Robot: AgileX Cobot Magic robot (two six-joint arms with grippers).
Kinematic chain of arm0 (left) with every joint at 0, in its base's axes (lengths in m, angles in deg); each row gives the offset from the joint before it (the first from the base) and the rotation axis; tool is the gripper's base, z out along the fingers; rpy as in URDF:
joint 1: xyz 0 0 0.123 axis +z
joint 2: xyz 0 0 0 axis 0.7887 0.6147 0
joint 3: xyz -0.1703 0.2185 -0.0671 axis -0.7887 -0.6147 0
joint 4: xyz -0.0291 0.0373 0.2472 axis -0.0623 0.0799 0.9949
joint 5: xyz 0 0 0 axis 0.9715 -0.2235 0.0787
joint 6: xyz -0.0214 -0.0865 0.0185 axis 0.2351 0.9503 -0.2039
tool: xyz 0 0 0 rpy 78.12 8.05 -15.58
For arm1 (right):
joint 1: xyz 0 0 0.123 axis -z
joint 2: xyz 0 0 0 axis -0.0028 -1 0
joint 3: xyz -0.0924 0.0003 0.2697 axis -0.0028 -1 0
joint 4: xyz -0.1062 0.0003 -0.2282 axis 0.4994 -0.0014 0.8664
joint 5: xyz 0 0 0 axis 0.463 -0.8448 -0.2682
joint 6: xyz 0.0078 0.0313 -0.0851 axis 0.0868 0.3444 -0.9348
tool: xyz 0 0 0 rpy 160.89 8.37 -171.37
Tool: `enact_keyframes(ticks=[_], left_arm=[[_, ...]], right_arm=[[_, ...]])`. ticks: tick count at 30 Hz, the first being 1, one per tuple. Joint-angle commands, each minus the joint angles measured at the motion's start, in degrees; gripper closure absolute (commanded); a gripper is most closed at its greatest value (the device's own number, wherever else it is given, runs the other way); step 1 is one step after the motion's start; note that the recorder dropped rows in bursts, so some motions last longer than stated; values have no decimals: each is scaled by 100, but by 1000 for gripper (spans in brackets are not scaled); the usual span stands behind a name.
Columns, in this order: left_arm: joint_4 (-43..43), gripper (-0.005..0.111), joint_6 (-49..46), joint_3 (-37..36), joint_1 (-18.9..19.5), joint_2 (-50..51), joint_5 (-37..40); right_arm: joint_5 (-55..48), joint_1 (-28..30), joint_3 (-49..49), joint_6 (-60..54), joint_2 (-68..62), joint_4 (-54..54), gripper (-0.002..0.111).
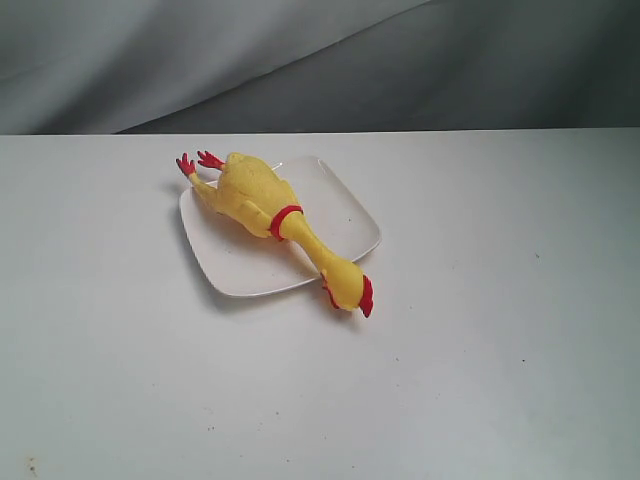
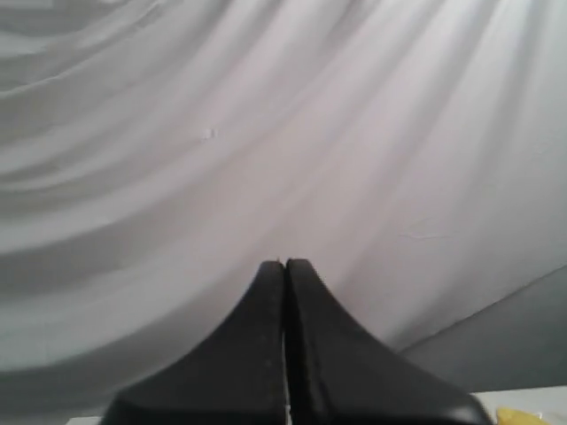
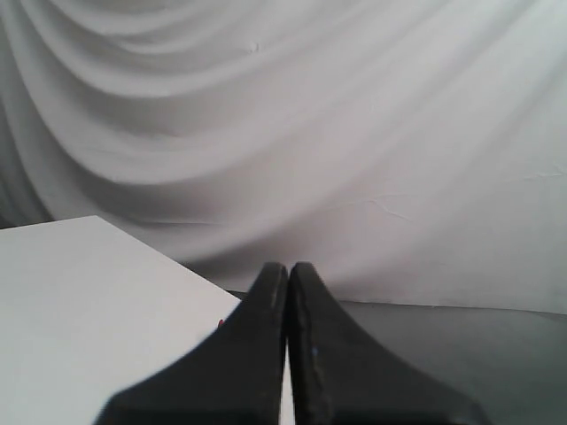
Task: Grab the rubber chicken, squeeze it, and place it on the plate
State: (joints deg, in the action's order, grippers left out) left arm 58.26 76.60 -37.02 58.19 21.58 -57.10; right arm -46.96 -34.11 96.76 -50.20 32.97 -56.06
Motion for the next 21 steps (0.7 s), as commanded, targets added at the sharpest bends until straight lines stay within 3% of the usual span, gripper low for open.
enact_keyframes(ticks=[1,17,21], left_arm=[[-724,107,16,-671,218,-18,-1035],[-933,107,56,-3019,227,-18,-1596],[-943,107,56,-3239,227,-18,-1574]], right_arm=[[3,-35,-13,13,5,3,108],[3,-35,-13,13,5,3,108],[3,-35,-13,13,5,3,108]])
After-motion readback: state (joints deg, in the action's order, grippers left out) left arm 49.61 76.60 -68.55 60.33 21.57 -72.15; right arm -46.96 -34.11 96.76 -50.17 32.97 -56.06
